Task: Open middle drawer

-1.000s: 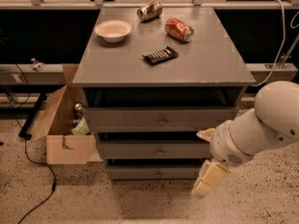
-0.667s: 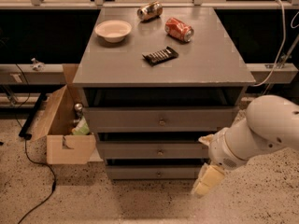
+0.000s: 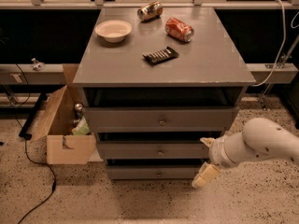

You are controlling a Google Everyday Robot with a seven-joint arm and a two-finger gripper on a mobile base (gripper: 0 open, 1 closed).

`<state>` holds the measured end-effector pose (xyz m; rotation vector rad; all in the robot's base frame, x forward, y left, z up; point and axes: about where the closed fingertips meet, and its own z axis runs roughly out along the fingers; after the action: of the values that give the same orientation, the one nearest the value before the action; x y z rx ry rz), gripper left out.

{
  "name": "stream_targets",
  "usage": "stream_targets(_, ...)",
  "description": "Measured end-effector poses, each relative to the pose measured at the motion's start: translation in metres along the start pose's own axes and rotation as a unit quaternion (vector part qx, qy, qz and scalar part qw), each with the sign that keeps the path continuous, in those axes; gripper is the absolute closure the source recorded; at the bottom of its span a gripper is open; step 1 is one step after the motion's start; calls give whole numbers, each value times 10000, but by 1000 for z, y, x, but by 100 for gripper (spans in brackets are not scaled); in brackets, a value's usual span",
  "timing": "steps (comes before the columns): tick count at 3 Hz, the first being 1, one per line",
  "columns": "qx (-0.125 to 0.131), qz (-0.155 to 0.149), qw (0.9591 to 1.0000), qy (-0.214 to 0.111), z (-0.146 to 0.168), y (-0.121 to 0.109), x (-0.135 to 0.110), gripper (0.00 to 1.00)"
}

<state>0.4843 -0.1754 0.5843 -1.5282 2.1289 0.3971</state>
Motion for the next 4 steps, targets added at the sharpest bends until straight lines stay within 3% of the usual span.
stream_targets(1,-5,-18,9992,-394,39,-23,16,0)
stream_targets(2,-5,-19,9992,-394,39,-23,16,0)
stream_targets(4,-138,-994,9945,-295,97,-65,22,0)
